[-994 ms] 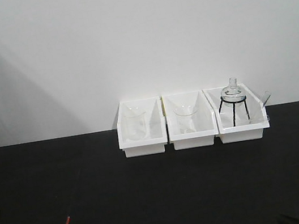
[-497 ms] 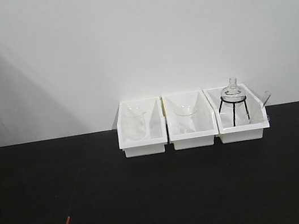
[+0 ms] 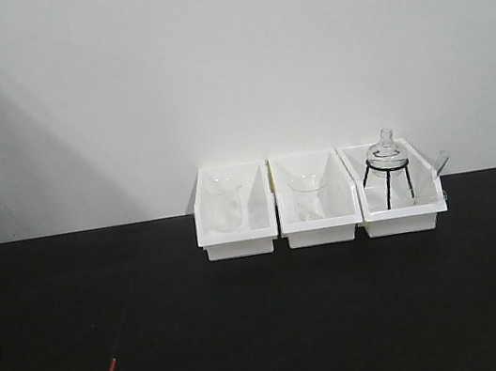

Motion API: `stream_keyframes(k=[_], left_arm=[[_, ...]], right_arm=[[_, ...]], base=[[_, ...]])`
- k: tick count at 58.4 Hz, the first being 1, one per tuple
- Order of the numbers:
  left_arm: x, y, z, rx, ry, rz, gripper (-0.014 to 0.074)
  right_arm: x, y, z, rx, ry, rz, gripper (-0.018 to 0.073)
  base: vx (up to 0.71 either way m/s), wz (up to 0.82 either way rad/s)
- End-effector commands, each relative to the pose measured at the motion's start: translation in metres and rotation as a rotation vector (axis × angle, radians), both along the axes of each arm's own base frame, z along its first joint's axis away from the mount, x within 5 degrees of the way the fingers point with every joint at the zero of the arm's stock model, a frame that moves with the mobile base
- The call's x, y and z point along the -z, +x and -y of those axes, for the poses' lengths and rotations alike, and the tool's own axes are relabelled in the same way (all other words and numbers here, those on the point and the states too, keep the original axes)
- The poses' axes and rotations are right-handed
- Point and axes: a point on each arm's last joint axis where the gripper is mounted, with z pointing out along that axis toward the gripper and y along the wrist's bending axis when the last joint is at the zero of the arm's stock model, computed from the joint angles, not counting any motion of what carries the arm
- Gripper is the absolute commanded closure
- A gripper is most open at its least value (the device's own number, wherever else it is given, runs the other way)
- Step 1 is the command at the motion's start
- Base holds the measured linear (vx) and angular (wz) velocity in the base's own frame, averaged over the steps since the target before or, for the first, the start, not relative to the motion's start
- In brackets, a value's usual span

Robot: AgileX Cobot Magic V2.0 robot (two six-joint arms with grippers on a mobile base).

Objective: Sort red and green spoons into left cabinet
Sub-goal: 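Grasp the green spoon with the right gripper and lift it out, then grasp the red spoon with the left gripper from its clear cup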

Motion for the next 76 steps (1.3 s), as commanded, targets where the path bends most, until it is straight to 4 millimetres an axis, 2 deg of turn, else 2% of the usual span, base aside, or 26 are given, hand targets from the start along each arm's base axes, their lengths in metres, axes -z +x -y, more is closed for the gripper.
stream_keyframes(k=[1, 21, 38, 49, 58, 68, 76], left_arm=[[-0.019, 0.002, 0.0, -0.005, -0.019, 0.113, 0.0017], [-0.019, 0.002, 0.0, -0.005, -0.019, 0.113, 0.0017], [-0.019, 0.002, 0.0, -0.007, -0.024, 0.108, 0.0017], [-0.02, 0.001, 0.004, 0.016, -0.012, 0.046, 0.003], [-0.03, 0.0, 0.011, 0.059, 0.003, -0.037, 0.0066], [-0.028, 0.016, 0.017, 0.083, 0.034, -0.2, 0.0099], [-0.016, 0.045, 0.023, 0.099, 0.075, -0.373, 0.0103]], right_arm=[[-0.016, 0.005, 0.0, -0.004, 0.046, 0.115, 0.0568], [-0.04, 0.006, 0.001, 0.027, 0.125, 0.269, 0.0567], [-0.08, -0.001, 0.007, 0.109, 0.165, 0.368, 0.0564], [-0.11, -0.011, 0.013, 0.195, 0.256, 0.311, 0.0562], [-0.135, -0.015, 0.02, 0.302, 0.271, 0.173, 0.0562], [-0.166, -0.019, 0.028, 0.397, 0.187, 0.114, 0.0562], [-0.173, -0.023, 0.028, 0.393, 0.124, 0.112, 0.0562]], base=[[0.0, 0.0], [0.0, 0.0], [0.0, 0.0], [0.0, 0.0], [0.0, 0.0], [0.0, 0.0], [0.0, 0.0]])
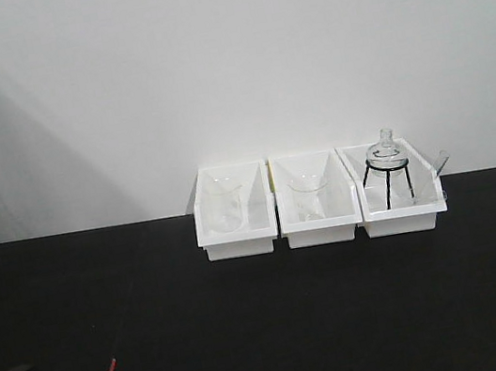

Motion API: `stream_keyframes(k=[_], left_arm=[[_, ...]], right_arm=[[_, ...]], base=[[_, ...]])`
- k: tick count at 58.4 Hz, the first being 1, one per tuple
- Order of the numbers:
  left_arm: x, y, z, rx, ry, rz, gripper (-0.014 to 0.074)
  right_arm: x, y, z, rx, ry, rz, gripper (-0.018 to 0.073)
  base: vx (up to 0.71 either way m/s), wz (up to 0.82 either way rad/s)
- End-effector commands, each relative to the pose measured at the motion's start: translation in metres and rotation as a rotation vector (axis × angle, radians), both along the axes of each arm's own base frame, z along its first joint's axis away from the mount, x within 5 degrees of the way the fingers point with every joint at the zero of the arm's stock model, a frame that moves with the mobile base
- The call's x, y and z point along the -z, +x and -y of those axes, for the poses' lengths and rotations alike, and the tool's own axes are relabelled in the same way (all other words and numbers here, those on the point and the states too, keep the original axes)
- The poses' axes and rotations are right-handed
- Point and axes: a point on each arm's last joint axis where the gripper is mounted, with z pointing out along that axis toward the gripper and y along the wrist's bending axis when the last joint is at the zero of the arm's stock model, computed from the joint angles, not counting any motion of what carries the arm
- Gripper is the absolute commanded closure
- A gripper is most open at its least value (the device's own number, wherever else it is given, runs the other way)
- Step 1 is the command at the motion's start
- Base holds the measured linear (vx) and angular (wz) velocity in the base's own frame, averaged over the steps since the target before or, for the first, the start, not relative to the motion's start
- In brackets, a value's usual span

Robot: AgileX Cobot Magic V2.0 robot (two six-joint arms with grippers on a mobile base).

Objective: Sort red and green spoons into left cabinet
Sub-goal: 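Grasp the red spoon with the left gripper from its clear cup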

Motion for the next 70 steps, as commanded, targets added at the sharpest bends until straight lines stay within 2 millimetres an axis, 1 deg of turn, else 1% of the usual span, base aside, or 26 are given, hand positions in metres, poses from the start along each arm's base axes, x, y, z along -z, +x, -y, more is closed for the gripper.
stream_keyframes(k=[1, 7, 14, 18, 25, 31, 60, 70], left_arm=[[-0.008, 0.022, 0.006, 0.016, 0.004, -0.014, 0.0103], [0.005, 0.046, 0.011, 0.056, 0.062, -0.125, 0.0103], [0.018, 0.074, 0.019, 0.119, 0.092, -0.18, 0.0103], [0.024, 0.086, 0.024, 0.149, 0.083, -0.199, 0.0103], [0.032, 0.101, 0.032, 0.213, 0.072, -0.217, 0.0103], [0.039, 0.108, 0.036, 0.25, 0.072, -0.226, 0.0103], [0.073, 0.131, 0.038, 0.222, 0.079, -0.23, 0.0105], [0.078, 0.136, 0.038, 0.214, 0.087, -0.213, 0.0104]], right_arm=[[-0.02, -0.002, -0.002, -0.028, -0.016, 0.068, 0.0562], [-0.019, -0.002, -0.003, -0.043, -0.023, 0.053, 0.0562], [-0.018, -0.002, -0.003, -0.046, -0.019, 0.042, 0.0562], [-0.018, -0.002, -0.003, -0.045, -0.02, 0.041, 0.0562], [-0.018, -0.002, -0.003, -0.045, -0.02, 0.041, 0.0562], [-0.018, -0.002, -0.003, -0.045, -0.021, 0.041, 0.0562], [-0.018, -0.003, -0.003, -0.049, -0.033, 0.04, 0.0562], [-0.017, -0.003, -0.003, -0.054, -0.043, 0.039, 0.0562]], base=[[0.0, 0.0], [0.0, 0.0], [0.0, 0.0], [0.0, 0.0], [0.0, 0.0], [0.0, 0.0], [0.0, 0.0], [0.0, 0.0]])
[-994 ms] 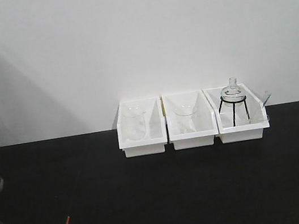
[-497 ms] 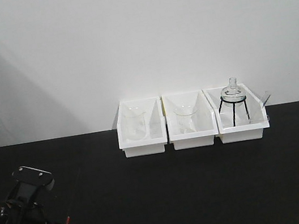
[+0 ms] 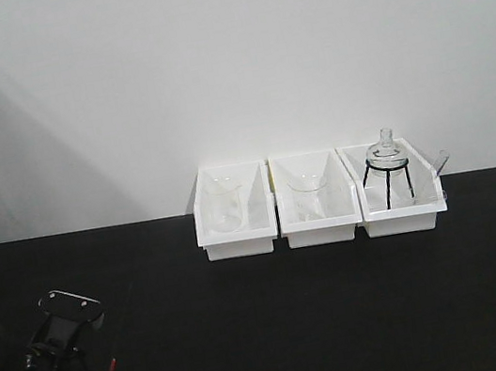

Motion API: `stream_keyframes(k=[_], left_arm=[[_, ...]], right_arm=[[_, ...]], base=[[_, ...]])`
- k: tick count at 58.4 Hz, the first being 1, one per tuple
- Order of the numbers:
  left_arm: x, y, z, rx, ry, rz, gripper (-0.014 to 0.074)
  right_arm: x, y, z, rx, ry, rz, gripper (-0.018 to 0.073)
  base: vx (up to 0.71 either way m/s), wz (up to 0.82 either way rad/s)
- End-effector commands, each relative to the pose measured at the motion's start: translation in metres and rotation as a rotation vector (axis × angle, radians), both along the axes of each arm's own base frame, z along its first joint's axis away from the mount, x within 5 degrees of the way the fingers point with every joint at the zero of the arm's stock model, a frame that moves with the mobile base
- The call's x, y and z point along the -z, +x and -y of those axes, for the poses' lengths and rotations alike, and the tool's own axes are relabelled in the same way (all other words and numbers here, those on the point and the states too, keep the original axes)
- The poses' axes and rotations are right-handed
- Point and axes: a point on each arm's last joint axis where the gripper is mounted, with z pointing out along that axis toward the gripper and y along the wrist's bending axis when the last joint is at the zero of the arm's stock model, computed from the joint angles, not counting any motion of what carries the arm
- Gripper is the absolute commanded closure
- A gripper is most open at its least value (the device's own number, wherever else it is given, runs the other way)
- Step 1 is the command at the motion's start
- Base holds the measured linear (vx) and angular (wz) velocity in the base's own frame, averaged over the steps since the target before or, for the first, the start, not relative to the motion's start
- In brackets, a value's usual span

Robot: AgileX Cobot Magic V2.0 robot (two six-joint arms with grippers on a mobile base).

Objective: Sort red and green spoons into left cabinet
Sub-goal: 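Grasp the red spoon with the left gripper from its clear cup, then lift the red spoon out of the cup with the left gripper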

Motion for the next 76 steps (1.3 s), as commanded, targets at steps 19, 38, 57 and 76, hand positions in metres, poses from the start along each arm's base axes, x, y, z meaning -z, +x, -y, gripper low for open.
stream_keyframes(k=[19, 38, 57, 76], left_arm=[[-0.019, 0.012, 0.003, -0.031, -0.027, 0.141, 0.0121], [-0.019, 0.015, 0.003, -0.039, -0.026, 0.168, 0.0405], [-0.022, 0.017, 0.002, -0.05, -0.027, 0.203, 0.0605], [-0.064, 0.009, 0.0, -0.106, -0.098, 0.349, 0.0605]], right_arm=[[-0.018, 0.001, -0.002, -0.024, 0.016, 0.077, 0.0562], [-0.018, 0.001, -0.002, -0.024, 0.016, 0.077, 0.0562], [-0.018, 0.001, -0.002, -0.023, 0.016, 0.077, 0.0562], [-0.018, 0.001, -0.001, -0.02, 0.014, 0.074, 0.0562]], base=[[0.0, 0.0], [0.0, 0.0], [0.0, 0.0], [0.0, 0.0]])
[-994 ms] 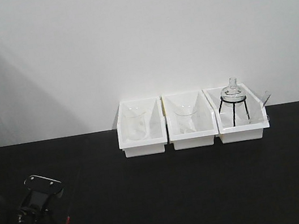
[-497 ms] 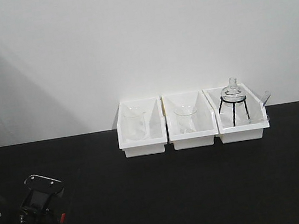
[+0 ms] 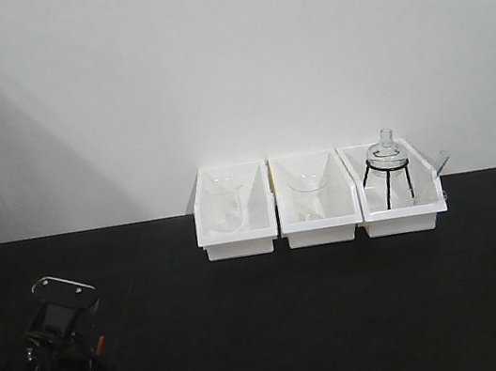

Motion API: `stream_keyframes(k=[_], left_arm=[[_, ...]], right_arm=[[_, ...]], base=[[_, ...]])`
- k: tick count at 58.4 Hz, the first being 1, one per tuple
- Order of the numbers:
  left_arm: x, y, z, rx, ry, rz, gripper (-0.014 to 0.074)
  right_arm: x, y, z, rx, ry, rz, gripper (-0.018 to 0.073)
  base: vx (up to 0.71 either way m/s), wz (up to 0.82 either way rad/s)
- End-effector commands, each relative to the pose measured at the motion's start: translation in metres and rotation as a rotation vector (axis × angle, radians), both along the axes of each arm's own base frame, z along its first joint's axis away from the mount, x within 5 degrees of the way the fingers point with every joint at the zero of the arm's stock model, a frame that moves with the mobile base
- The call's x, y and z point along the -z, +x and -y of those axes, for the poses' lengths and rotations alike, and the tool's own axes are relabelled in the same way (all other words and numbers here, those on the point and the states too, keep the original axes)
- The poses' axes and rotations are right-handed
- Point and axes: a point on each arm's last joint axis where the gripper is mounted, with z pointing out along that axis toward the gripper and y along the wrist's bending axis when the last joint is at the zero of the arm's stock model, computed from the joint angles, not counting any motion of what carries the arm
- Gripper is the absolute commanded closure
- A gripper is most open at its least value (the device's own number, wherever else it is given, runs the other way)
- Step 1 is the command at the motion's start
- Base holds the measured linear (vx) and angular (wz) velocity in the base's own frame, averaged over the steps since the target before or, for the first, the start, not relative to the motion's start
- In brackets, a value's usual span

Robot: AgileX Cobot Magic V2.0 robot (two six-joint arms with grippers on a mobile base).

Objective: Sort red and green spoons into left cabinet
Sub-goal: 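Lift the red spoon out of the cup with the left gripper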

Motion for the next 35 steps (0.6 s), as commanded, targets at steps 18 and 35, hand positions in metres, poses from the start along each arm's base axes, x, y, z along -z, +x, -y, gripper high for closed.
stream_keyframes(k=[18, 35], left_arm=[[-0.128, -0.04, -0.005, -0.1, -0.21, 0.417, 0.0603], [-0.15, -0.103, -0.021, -0.133, -0.228, 0.572, 0.06]], right_arm=[[-0.016, 0.0, 0.003, 0.034, 0.046, 0.038, 0.0562], [-0.035, -0.021, 0.002, 0.042, 0.045, 0.106, 0.0562]], base=[[0.0, 0.0], [0.0, 0.0]])
